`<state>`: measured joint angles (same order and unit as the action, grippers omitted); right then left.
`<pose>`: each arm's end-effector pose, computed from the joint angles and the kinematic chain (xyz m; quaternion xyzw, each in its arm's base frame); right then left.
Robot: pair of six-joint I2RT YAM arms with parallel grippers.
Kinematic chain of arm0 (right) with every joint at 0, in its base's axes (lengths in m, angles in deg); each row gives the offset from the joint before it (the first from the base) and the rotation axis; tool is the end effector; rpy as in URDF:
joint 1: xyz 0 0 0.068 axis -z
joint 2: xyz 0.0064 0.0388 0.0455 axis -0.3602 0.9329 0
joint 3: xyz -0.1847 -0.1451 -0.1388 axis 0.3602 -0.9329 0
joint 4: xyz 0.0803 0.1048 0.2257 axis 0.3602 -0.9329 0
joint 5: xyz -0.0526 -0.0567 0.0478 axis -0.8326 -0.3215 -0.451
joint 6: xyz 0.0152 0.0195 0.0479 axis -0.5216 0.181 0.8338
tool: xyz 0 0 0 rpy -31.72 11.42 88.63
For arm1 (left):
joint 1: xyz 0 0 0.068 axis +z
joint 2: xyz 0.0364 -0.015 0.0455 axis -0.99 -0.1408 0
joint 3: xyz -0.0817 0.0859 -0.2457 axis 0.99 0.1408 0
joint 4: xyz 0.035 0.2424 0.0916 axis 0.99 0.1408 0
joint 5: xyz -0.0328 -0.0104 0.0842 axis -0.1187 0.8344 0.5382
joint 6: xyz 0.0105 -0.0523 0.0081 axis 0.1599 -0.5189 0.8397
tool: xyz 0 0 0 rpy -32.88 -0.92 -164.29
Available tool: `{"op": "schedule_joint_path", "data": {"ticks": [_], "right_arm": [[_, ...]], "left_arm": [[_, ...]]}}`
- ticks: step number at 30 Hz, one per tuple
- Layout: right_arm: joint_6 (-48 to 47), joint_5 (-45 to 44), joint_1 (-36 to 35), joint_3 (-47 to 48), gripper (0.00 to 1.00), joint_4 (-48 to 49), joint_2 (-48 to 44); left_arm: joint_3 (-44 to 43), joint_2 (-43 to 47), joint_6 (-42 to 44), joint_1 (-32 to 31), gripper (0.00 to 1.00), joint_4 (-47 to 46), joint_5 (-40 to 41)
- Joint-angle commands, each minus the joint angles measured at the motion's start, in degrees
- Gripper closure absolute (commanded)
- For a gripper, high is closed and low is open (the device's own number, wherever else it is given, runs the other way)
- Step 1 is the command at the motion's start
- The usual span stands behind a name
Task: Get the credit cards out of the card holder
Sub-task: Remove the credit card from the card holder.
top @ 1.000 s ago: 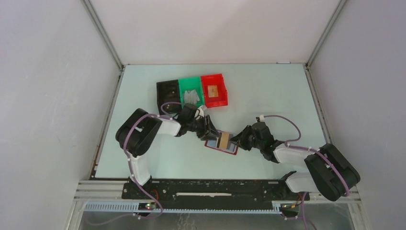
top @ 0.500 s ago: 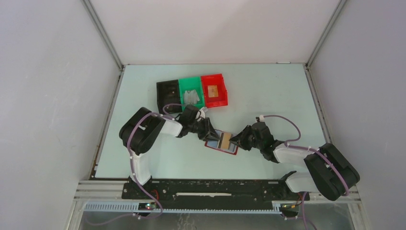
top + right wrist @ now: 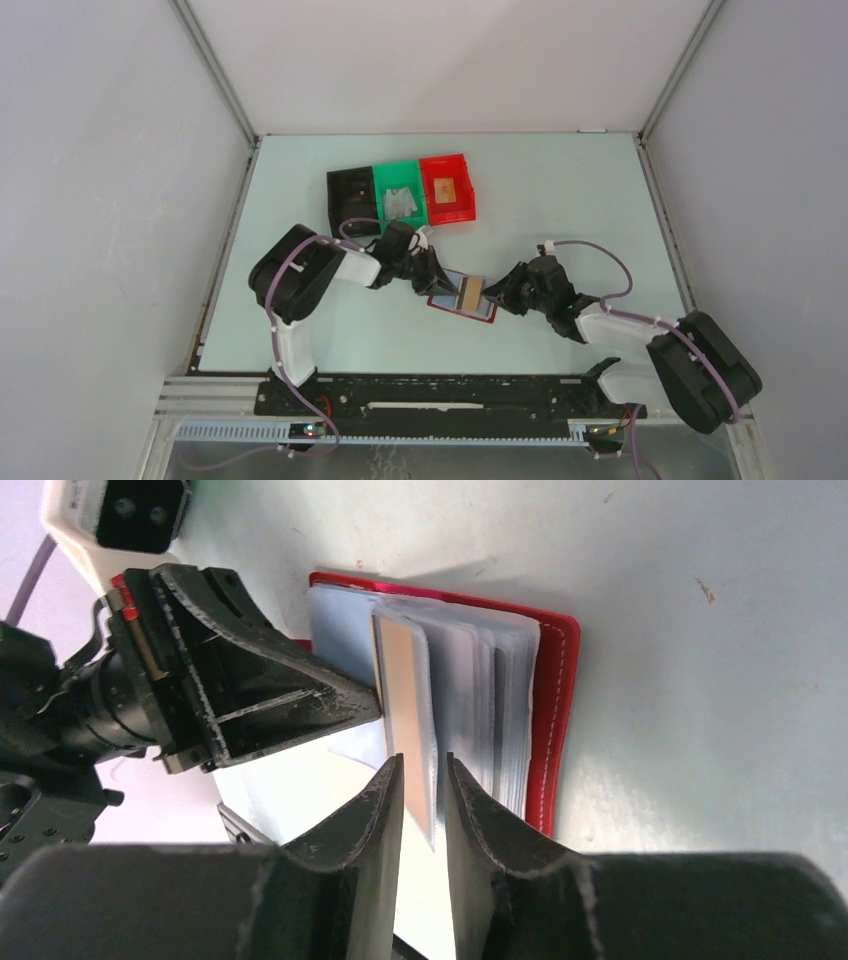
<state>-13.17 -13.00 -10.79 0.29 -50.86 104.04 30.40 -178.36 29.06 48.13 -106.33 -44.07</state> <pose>0.1829 0.1196 0.1350 0.2082 0.8719 0.3644 0.2524 0.2728 -0.2096 0.0966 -0.0344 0.8791 -0.4736 0.0409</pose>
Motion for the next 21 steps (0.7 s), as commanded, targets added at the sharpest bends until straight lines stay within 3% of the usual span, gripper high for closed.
{"op": "schedule_joint_path", "data": {"ticks": [1, 7, 20, 21], "right_arm": [[-2.0, -3.5, -0.9, -0.2, 0.70, -3.5, -5.8], [-2.6, -2.6, -1.7, 0.5, 0.69, -1.5, -7.7], [-1.9, -1.1, -2.6, 2.1, 0.69, 2.1, 4.6], [-1.8, -0.7, -2.6, 2.1, 0.69, 2.7, 5.6]], "left_arm": [[1.6, 2.4, 1.3, 0.1, 1.00, 0.9, 1.6], [1.8, 4.0, 2.4, 0.7, 1.00, 2.5, 2.0], [1.7, 4.2, 2.5, 0.8, 1.00, 2.7, 1.8], [1.7, 4.2, 2.5, 0.8, 0.96, 3.0, 1.9]]}}
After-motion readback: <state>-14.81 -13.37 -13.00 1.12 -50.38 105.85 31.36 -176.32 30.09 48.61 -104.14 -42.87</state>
